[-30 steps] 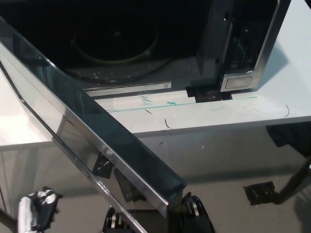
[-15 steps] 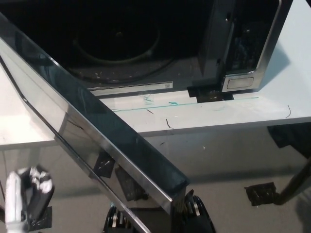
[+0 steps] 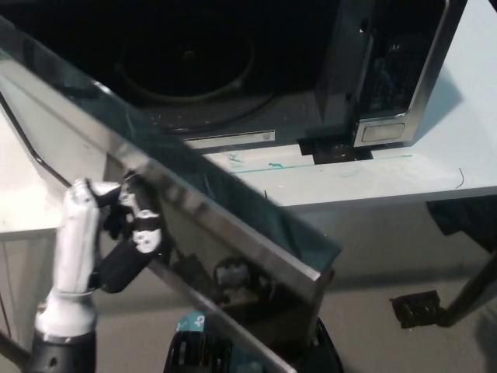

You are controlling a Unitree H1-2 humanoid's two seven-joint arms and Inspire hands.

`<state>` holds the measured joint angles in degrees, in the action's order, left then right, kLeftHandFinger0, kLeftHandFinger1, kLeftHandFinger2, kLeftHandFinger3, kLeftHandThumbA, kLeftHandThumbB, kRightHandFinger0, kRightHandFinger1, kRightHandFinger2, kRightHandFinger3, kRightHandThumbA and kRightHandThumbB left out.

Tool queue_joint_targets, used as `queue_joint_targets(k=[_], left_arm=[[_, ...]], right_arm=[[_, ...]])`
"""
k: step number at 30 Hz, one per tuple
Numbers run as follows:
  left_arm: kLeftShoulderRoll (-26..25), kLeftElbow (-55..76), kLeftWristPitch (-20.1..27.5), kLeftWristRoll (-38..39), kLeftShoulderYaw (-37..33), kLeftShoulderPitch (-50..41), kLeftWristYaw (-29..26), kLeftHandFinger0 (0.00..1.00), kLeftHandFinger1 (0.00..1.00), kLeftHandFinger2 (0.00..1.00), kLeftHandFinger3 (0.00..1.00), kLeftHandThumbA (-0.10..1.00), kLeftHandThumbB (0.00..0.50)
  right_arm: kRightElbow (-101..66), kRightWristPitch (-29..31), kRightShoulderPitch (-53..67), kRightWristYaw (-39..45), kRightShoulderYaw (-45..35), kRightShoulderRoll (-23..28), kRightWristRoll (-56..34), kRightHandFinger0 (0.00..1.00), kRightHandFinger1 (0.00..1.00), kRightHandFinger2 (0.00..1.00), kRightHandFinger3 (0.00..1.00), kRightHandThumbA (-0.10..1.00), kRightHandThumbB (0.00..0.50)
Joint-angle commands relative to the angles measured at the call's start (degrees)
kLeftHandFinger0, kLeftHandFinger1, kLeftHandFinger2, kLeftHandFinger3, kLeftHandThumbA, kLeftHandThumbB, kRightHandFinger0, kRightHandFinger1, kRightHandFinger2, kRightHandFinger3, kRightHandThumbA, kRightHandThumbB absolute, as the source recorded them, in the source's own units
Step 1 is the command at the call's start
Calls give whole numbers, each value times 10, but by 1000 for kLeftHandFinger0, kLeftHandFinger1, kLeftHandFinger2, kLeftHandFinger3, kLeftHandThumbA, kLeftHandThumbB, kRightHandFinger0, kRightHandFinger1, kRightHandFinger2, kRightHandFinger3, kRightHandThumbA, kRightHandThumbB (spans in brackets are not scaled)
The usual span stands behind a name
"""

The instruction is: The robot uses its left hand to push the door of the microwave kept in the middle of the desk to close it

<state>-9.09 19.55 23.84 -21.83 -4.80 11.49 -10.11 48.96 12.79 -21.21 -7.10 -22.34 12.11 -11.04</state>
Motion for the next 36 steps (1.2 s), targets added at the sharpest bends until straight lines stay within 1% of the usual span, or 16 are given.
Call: queue_joint_targets(k=[1,2,3,6,7,9,10,12,13,22,25,28,31,34,35,36], left_arm=[[-8,15,31,-41,-21,27,-2,0,0,0,16,539,0],[-8,3,31,-40,-32,39,3,0,0,0,12,485,0],[-9,1,31,-41,-34,40,2,0,0,0,12,481,0],[-14,-30,31,-53,-47,59,-4,0,0,0,0,311,0],[-23,-55,31,-57,-55,73,-9,0,0,0,0,211,0],[-36,-91,31,-59,-70,96,-31,0,0,0,0,94,3],[-39,-92,31,-60,-73,95,-34,0,0,0,0,87,0],[-50,-131,31,-70,-81,118,-55,0,0,0,0,191,0],[-58,-155,31,-62,-84,134,-60,0,0,29,0,68,1],[-93,-327,31,-86,-103,244,-130,0,0,0,0,55,26],[-104,-399,31,-99,-107,290,-166,0,0,0,0,-13,37],[-112,-448,31,-104,-116,315,-190,0,0,1,0,-47,32],[-123,-509,31,-122,-125,349,-220,0,0,21,0,-18,30],[-130,-553,31,-139,-119,376,-241,0,0,45,6,-1,39],[-131,-555,31,-137,-118,377,-242,0,0,43,0,22,30],[-133,-555,31,-140,-115,378,-243,0,0,54,4,29,21]], right_arm=[[-19,7,-5,-14,2,13,0,708,731,803,922,203,215],[-17,11,-6,-12,-3,10,-9,706,722,788,900,174,244],[-16,12,-6,-12,-4,10,-10,706,721,786,897,169,246],[-11,16,-9,-7,-5,10,-16,678,694,750,860,117,235],[-12,14,-8,-6,-1,12,-12,716,735,801,896,145,216],[-13,5,-6,-6,1,14,-11,701,736,820,922,172,201],[-13,5,-4,-6,2,13,-12,700,735,820,922,173,201],[-15,-1,-3,-2,-3,11,-22,682,724,824,942,167,204],[-9,9,-3,-4,-4,10,-22,627,677,788,894,137,203],[-9,23,5,15,-3,8,-34,607,662,784,915,138,182],[-10,15,6,9,5,12,-23,604,672,814,977,171,163],[-10,20,14,13,3,9,-28,591,666,797,953,132,146],[-13,23,16,17,-1,5,-36,630,683,791,897,117,183],[-6,30,14,17,-2,3,-38,545,613,725,850,101,186],[-3,30,14,7,1,4,-30,540,600,718,841,111,212],[-12,23,17,0,5,4,-22,553,619,742,855,121,205]])
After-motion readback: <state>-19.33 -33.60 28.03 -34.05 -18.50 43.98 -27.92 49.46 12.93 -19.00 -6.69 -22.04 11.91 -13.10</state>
